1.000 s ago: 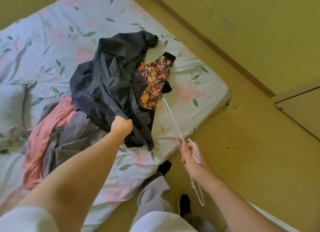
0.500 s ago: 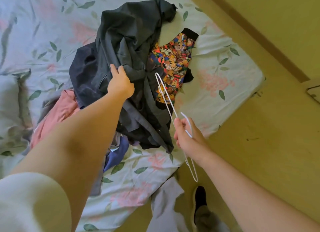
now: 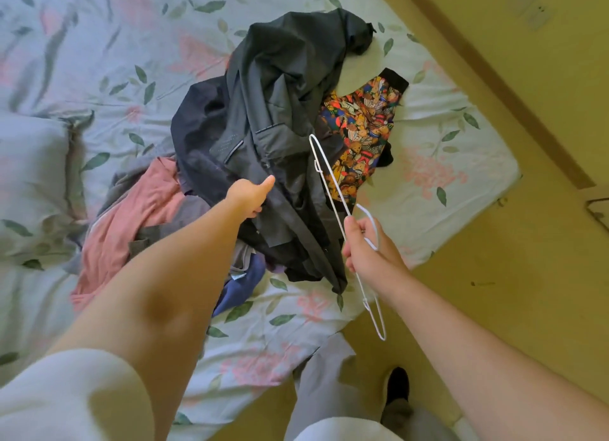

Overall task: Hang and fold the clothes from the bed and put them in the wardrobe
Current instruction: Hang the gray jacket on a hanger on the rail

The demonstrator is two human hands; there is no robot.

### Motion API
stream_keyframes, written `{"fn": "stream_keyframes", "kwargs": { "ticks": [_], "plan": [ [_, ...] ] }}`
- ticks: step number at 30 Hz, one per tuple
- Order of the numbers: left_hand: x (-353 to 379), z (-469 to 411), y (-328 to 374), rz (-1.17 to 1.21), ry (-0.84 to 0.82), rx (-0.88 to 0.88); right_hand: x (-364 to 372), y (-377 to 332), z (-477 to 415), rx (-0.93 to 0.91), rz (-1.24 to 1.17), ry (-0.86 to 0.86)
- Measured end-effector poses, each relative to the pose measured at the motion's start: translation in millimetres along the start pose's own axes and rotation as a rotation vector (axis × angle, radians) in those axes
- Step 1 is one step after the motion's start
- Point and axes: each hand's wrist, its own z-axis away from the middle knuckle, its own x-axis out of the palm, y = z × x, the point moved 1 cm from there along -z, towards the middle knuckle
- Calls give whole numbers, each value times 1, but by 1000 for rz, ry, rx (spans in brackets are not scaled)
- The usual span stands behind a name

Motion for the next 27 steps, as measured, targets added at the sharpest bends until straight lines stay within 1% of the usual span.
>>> {"fn": "stream_keyframes", "kwargs": {
  "ticks": [1, 4, 6, 8, 9, 11, 14, 15, 19, 20, 22, 24, 27],
  "plan": [
    [7, 1, 7, 57, 1, 3, 1, -3, 1, -9, 1, 7],
    [27, 8, 22, 61, 24, -5, 4, -5, 6, -19, 16, 18],
    [42, 14, 22, 41, -22, -86, 6, -3, 8, -21, 38, 14],
    [56, 24, 16, 96, -98, -155, 9, 0, 11, -17, 60, 13],
    [60, 26, 10, 143, -102, -160, 10, 1, 12, -13, 66, 17],
    [63, 31, -4, 280, -39, -162, 11, 3, 16, -7, 73, 29],
    [58, 49, -29, 627, 77, -187, 10, 0, 26, -16, 76, 27],
    [54, 56, -36, 691, 107, -193, 9, -3, 29, -23, 73, 23],
    [36, 83, -48, 763, 76, -185, 2, -18, 41, -43, 79, 3],
    [32, 87, -47, 747, 99, -188, 0, -21, 44, -52, 69, -4],
    [31, 95, -41, 638, 148, -186, -4, -26, 50, -74, 46, -6],
    [40, 104, -33, 513, 107, -193, -9, -26, 54, -92, 40, 8],
    [68, 110, -21, 345, 1, -251, -14, -19, 55, -85, 53, 26]
  ]
}}
